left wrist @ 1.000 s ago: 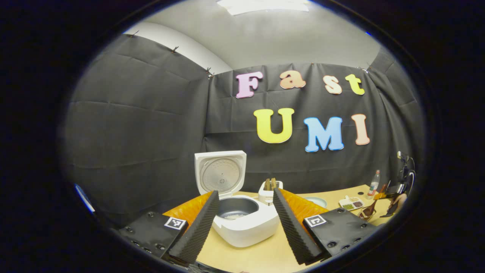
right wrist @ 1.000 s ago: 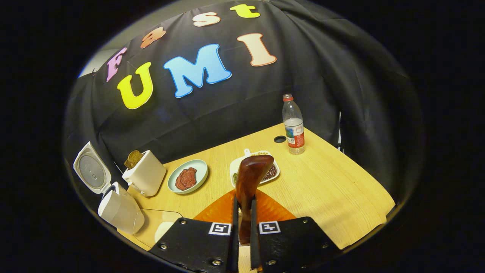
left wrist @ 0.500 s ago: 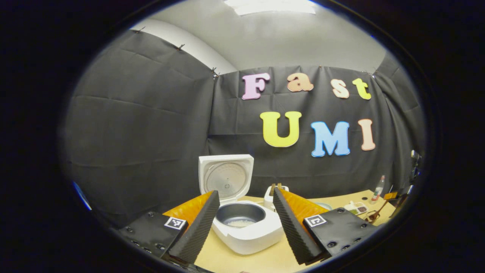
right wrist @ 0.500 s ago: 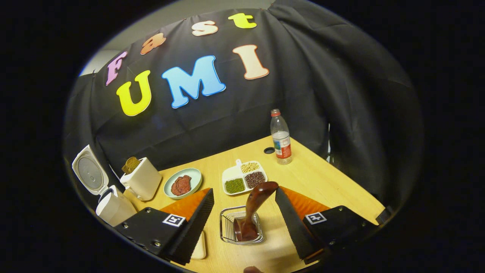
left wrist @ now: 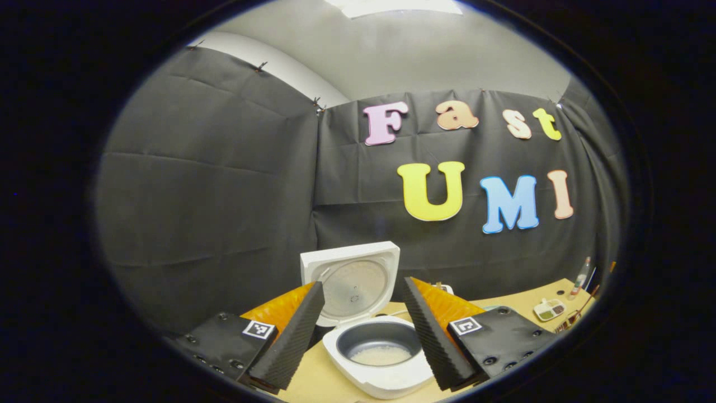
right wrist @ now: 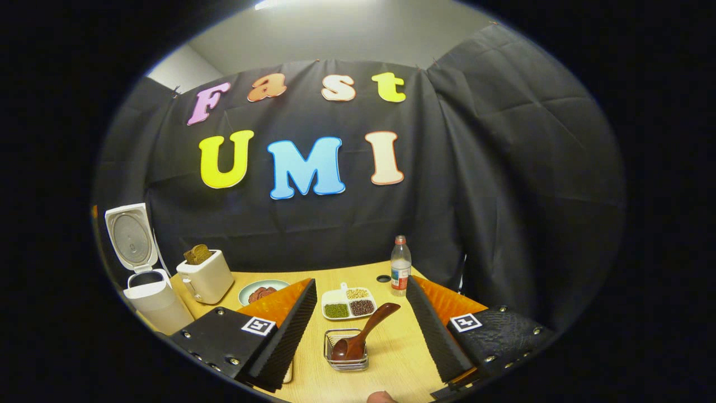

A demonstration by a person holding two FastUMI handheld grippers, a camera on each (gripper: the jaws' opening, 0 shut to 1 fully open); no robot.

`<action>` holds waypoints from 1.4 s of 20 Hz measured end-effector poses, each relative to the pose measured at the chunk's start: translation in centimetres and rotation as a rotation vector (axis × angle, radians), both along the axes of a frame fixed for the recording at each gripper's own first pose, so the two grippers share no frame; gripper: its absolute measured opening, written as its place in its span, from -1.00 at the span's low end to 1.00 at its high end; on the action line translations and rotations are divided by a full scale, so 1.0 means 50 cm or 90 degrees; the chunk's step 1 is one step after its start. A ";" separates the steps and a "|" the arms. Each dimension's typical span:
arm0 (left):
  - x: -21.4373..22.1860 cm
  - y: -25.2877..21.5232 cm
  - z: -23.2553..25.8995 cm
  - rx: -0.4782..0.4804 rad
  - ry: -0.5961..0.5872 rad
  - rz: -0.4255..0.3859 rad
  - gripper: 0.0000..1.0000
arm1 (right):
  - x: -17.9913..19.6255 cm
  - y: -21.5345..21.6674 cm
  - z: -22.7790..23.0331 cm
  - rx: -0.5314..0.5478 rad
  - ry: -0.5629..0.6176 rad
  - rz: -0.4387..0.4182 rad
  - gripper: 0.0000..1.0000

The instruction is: Close the left gripper, press the button to open the rice cooker; take a wooden spoon from the chopstick holder with the right hand, scoop a spoonful of rice and pour it into the rice cooker, then put the wooden spoon back into the chopstick holder.

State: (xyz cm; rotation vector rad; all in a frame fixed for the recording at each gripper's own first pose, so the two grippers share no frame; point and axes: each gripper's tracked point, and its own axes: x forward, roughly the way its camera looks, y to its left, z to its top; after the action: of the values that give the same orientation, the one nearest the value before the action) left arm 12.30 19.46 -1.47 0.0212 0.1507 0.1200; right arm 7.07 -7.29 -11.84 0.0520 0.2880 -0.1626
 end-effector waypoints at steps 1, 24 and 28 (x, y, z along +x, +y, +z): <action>0.029 0.018 0.008 0.001 -0.001 0.006 1.00 | -0.010 0.010 0.012 -0.003 -0.008 0.001 0.96; 0.481 0.197 -0.121 -0.026 0.084 0.096 0.86 | -0.135 0.002 0.011 -0.014 0.021 -0.073 0.96; 0.466 0.184 -0.119 -0.028 0.082 0.094 0.94 | -0.134 0.019 -0.007 -0.019 0.033 -0.031 0.96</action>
State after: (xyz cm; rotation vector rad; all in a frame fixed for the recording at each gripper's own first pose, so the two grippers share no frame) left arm 35.62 28.65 -7.41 -0.0268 0.2832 0.2627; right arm 0.36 -6.33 -12.19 0.0258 0.3359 -0.2163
